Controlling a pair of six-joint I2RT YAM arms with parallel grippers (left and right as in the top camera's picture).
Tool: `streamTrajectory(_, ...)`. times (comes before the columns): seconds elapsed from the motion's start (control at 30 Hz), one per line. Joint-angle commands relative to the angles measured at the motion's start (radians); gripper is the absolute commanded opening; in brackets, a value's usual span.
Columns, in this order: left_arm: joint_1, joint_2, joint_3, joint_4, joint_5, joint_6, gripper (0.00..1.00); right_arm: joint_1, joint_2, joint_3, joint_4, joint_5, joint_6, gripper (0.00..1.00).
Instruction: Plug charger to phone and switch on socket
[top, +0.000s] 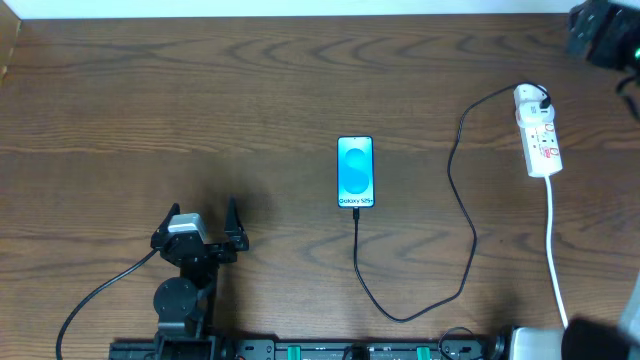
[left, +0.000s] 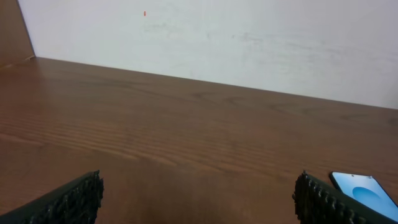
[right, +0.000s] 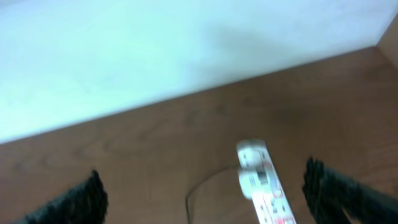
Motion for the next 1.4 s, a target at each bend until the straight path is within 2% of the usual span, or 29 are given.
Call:
streamTrajectory(0.0, 0.005, -0.006, -0.018, -0.043, -0.004, 0.02, 0.98, 0.023, -0.14, -0.255, 0.157, 0.005, -0.027, 0.99)
streamTrajectory(0.23, 0.005, -0.006, -0.018, -0.043, -0.004, 0.02, 0.98, 0.024, -0.414, -0.75, 0.528, 0.005, -0.028, 0.99)
streamTrajectory(0.4, 0.005, -0.006, -0.018, -0.043, -0.004, 0.02, 0.98, 0.024, -0.563, -1.03, 0.741, 0.005, -0.028, 0.99)
streamTrajectory(0.73, 0.005, -0.006, -0.018, -0.043, -0.004, 0.02, 0.98, 0.024, -0.695, -1.471, 1.173, -0.041, -0.027, 0.99)
streamTrajectory(0.9, 0.005, -0.006, -0.018, -0.043, -0.004, 0.02, 0.98, 0.024, -0.727, -1.583, 1.222, -0.041, -0.046, 0.99)
streamTrajectory(1.07, 0.005, -0.006, -0.018, -0.043, -0.004, 0.02, 0.98, 0.024, -0.842, -1.684, 1.225, -0.04, -0.097, 0.99)
streamTrajectory(1.3, 0.005, -0.006, -0.018, -0.043, -0.004, 0.02, 0.98, 0.024, -1.001, -1.815, 1.225, -0.04, -0.098, 0.99)
streamTrajectory(1.37, 0.005, -0.006, -0.018, -0.043, -0.004, 0.02, 0.98, 0.028, -1.051, -1.82, 1.164, -0.033, -0.098, 0.99)
